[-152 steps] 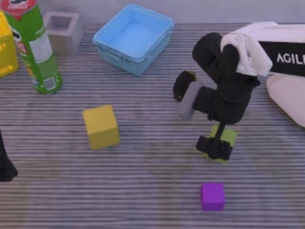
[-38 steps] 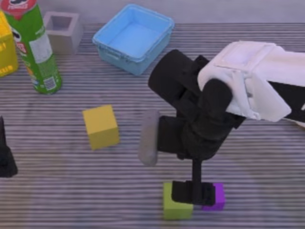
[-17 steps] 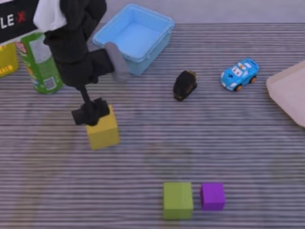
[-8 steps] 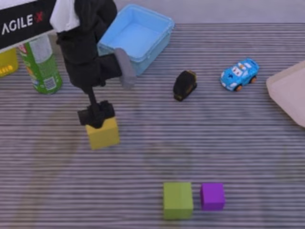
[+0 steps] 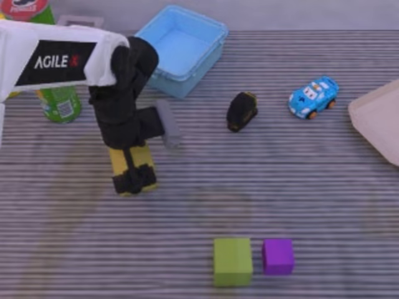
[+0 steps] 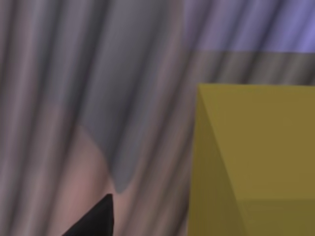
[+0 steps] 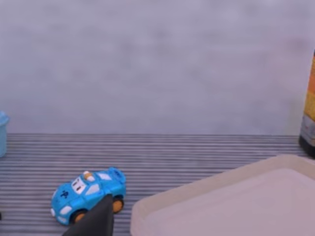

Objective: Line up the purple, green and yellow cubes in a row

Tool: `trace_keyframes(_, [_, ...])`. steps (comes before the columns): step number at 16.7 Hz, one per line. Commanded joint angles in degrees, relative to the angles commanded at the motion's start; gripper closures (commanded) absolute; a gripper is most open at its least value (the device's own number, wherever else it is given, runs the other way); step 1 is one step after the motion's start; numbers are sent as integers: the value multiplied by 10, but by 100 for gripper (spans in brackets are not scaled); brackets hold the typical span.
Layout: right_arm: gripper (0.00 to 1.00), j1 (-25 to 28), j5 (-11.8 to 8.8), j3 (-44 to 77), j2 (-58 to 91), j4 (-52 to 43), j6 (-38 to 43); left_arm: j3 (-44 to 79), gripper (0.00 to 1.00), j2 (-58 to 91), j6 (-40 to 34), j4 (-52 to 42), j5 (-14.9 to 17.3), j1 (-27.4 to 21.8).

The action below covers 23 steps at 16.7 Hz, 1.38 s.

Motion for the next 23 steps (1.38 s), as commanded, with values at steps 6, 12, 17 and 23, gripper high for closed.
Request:
trace_keyframes(6, [0,0,0,0,0,0,0,-10,8,7,0,14,0,0])
trace_keyframes(12, [0,0,0,0,0,0,0,-10,53,7,0,14,0,0])
trace_keyframes(17, [0,0,0,0,0,0,0,-10,90,7,0,14,0,0])
trace_keyframes(23, [0,0,0,0,0,0,0,-10,100,7,0,14,0,0])
